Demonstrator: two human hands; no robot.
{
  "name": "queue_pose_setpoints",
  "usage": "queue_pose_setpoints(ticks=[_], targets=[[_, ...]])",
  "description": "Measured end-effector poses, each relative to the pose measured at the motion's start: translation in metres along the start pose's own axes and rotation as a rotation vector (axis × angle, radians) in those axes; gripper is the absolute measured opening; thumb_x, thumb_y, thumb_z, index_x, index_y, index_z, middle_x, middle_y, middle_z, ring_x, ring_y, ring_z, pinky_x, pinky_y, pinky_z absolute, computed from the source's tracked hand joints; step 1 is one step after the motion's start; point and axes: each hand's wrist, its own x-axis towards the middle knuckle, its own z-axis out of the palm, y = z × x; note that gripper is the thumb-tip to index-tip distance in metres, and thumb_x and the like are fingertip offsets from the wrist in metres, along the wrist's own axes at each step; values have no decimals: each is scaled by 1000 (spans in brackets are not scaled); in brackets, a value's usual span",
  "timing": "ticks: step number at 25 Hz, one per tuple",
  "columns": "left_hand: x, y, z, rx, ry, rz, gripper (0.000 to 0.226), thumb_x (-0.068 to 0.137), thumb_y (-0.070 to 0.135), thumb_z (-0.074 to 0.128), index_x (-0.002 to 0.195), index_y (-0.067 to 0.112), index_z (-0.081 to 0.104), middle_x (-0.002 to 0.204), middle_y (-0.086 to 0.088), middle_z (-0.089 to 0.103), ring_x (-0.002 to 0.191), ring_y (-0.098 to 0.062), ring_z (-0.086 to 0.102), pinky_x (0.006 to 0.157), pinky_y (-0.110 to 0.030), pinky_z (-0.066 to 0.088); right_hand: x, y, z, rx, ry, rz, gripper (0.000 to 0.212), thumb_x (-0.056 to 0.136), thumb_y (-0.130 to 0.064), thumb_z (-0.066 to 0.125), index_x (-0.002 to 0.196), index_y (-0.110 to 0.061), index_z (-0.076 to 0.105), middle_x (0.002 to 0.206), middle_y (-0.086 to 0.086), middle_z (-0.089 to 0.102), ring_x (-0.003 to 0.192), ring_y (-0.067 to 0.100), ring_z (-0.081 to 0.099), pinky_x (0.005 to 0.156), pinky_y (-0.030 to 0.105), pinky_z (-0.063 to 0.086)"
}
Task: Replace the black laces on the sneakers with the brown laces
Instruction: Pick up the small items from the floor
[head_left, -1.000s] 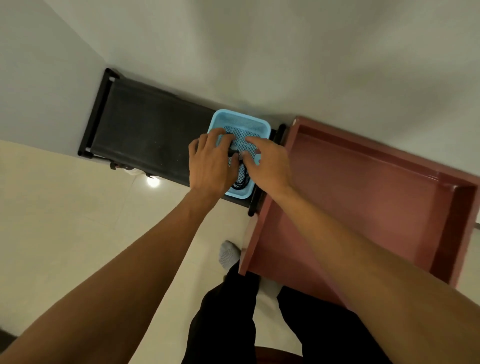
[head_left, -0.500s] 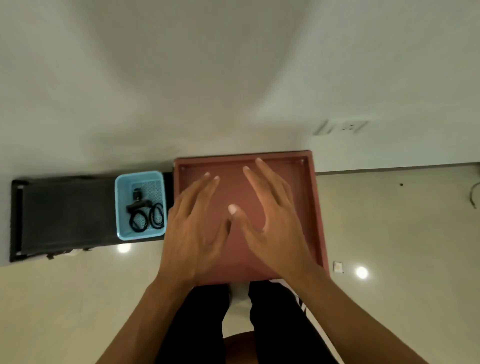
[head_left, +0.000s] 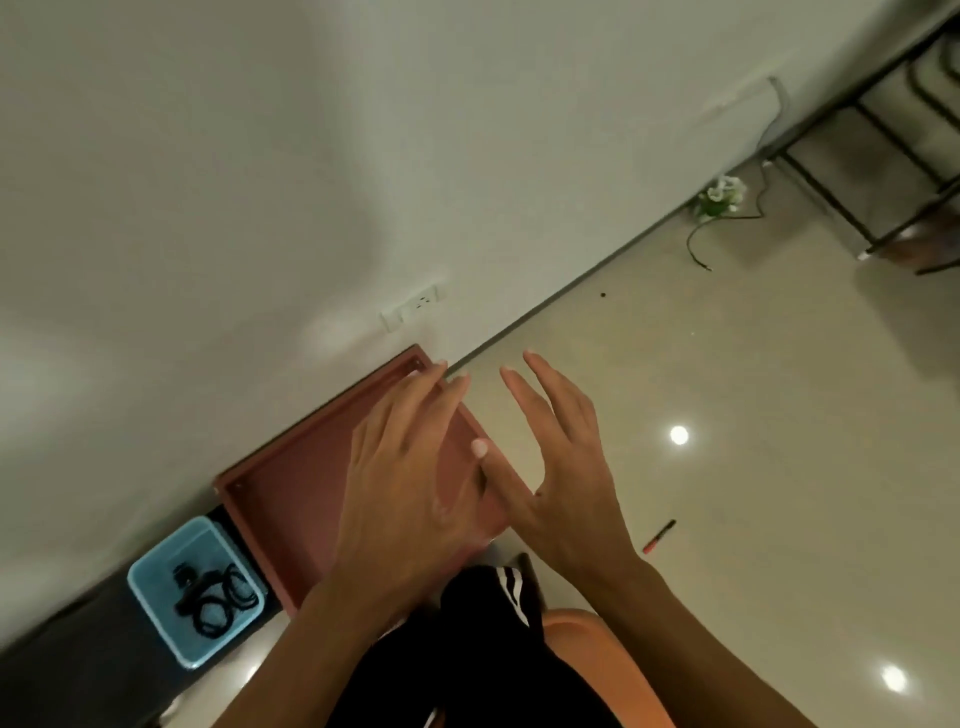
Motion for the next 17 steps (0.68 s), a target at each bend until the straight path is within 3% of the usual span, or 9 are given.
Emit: queue_pose_setpoints(ticks=[3, 6, 11, 17], targets=[[5, 29, -11, -11, -57, 135, 67, 101, 66, 35, 158, 33, 37, 167, 11, 31, 154, -15, 29, 118, -54, 35, -18, -3, -31, -7, 64, 80, 67, 102, -61, 54, 160, -31, 38, 171, -14, 23, 157, 13, 21, 124, 47, 34], [7, 48, -19, -1, -94, 264, 63, 100, 57, 44, 158, 33, 40, 165, 13, 32, 153, -13, 30, 117, -54, 36, -36, -10, -51, -11, 128, 149, 63, 103, -60, 53, 160, -35, 38, 170, -17, 23, 157, 9, 20, 124, 46, 34], [-9, 66, -21, 18, -110, 383, 66, 99, 58, 46, 158, 30, 40, 164, 11, 34, 152, -14, 33, 122, -47, 31, -78, -20, -64, 20, 254, 170, 58, 105, -48, 59, 158, -29, 43, 168, -12, 30, 155, 10, 26, 123, 42, 35], [-17, 85, 23, 23, -230, 466, 66, 98, 52, 55, 158, 30, 39, 164, 10, 35, 150, -12, 33, 120, -43, 35, -119, 10, -67, 28, 377, 310, 58, 103, -48, 59, 157, -30, 45, 167, -12, 33, 154, 11, 29, 123, 45, 36]])
